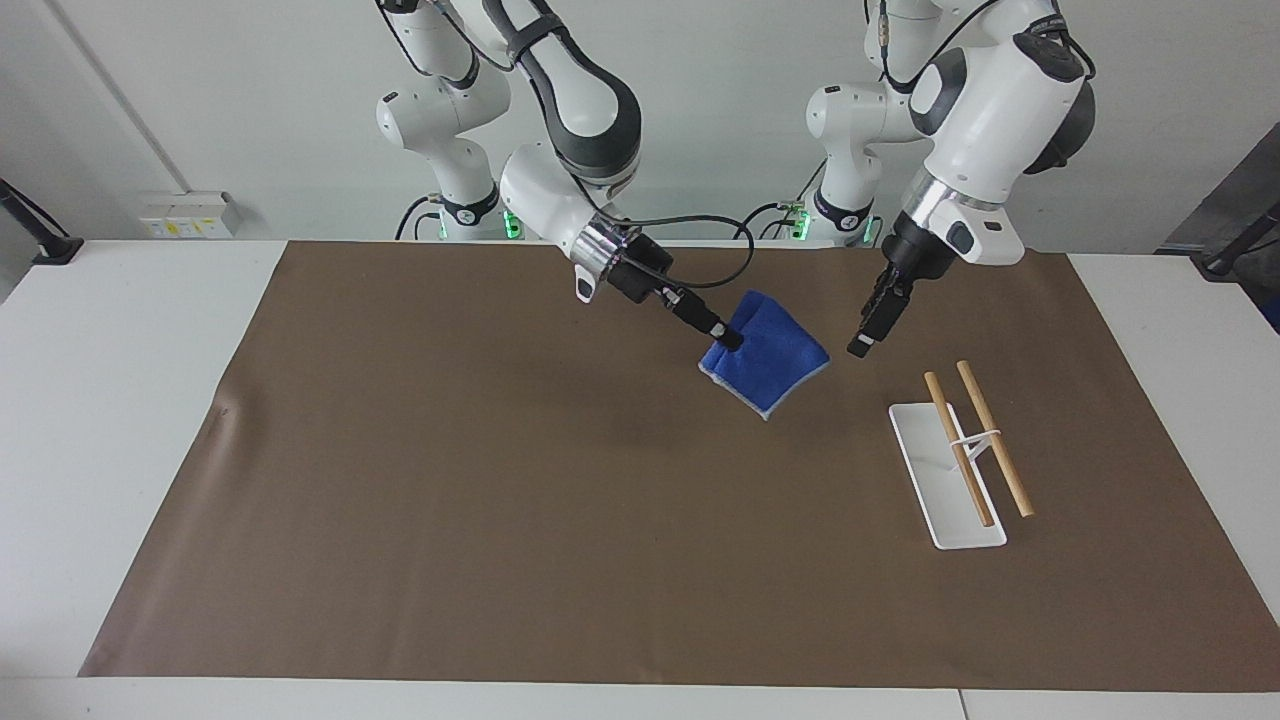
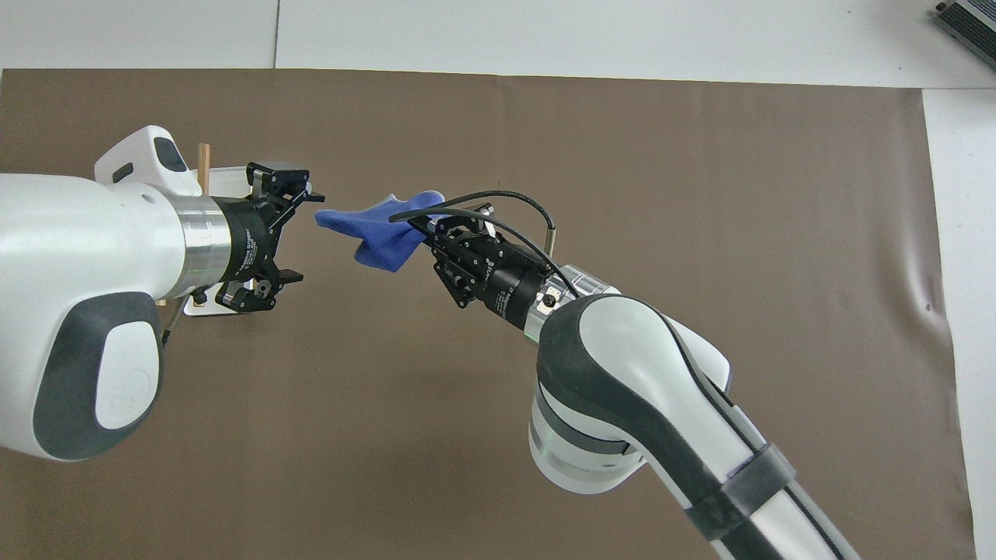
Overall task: Right arm passes towel to left arm to hang
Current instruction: 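Close the left gripper on the towel held by the right gripper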
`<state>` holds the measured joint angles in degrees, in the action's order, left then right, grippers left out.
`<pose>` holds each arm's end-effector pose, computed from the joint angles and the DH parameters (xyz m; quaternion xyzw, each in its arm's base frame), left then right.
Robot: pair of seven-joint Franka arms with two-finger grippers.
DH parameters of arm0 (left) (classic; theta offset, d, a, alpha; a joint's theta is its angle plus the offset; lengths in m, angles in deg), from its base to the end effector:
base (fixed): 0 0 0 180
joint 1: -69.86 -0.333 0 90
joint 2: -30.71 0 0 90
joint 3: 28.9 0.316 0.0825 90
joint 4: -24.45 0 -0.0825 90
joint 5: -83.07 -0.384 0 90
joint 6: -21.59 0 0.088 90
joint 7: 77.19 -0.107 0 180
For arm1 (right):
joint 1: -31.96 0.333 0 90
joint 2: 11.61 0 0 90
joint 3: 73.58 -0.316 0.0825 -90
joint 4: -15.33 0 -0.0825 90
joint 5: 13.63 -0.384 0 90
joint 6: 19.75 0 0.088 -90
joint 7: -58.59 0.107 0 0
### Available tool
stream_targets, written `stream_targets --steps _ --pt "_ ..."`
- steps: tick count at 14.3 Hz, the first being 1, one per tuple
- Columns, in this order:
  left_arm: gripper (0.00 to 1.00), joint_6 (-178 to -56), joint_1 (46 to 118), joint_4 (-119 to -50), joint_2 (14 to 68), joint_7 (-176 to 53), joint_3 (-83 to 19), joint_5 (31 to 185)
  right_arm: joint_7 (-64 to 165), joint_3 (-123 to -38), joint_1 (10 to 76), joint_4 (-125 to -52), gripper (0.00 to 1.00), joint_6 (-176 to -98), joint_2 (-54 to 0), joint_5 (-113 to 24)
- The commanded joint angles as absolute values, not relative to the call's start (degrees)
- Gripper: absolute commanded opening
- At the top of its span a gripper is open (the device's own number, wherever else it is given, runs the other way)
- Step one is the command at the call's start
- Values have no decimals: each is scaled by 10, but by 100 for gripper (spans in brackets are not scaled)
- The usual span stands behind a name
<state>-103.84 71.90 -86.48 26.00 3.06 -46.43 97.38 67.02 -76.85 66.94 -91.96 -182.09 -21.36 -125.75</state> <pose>0.5301 -0.2031 0.5532 0.8190 0.5406 0.0295 0.1901 0.5175 0.3452 0.4534 -0.6582 0.4806 0.0187 0.5792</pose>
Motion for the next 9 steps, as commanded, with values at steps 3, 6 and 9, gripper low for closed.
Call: stream_targets --steps 3,6,9 --pt "100 -1116 723 -909 237 140 -487 982 674 -774 666 -904 0 -1831 -222 -1268" --pt "100 -1149 724 -918 238 141 -490 982 674 -774 666 -904 0 -1831 -222 -1268" --pt "95 -1203 724 -934 243 140 -498 982 674 -774 666 -903 0 -1830 -222 -1268"
